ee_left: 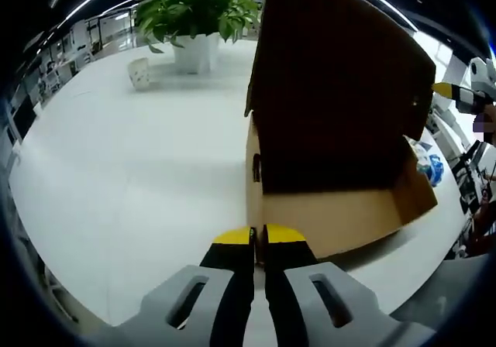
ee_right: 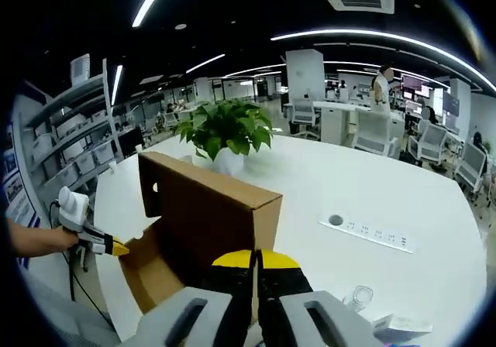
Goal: Operate the shoe box by opening the lid, removing the specified soft item, and placing it in the target area until the item is outside and the box remains undamaged.
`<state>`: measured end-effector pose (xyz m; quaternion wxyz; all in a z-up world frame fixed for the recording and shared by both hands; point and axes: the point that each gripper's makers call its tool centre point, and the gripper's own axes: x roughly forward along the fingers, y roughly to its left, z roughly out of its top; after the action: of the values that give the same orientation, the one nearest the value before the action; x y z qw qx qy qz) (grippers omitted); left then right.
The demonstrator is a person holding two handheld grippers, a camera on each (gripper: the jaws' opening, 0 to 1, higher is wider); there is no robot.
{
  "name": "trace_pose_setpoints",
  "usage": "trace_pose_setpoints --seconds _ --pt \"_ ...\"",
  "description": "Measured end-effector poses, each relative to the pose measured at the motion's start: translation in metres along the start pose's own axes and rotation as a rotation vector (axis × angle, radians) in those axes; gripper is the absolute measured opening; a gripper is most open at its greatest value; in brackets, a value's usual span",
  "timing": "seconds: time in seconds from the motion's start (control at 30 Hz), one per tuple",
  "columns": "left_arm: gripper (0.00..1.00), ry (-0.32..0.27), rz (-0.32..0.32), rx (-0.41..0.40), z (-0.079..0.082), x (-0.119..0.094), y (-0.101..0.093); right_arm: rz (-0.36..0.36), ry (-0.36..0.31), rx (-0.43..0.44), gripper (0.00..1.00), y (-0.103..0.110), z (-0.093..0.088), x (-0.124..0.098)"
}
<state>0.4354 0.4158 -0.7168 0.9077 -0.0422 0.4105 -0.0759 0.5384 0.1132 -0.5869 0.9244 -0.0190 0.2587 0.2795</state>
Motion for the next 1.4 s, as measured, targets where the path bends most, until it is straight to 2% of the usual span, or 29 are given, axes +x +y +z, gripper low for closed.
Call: trace_pose_setpoints --seconds 0.87,1.4 --pt "0.02 -0.033 -0.042 -0.021 0.001 -0.002 0.000 0.000 -0.051 0.029 0.00 0.028 -0.031 -0.030" --pt "0.05 -0.036 -0.078 0.021 0.002 -0.002 -0.003 0.001 -0.051 0.053 0.00 0.041 -0.052 -0.040"
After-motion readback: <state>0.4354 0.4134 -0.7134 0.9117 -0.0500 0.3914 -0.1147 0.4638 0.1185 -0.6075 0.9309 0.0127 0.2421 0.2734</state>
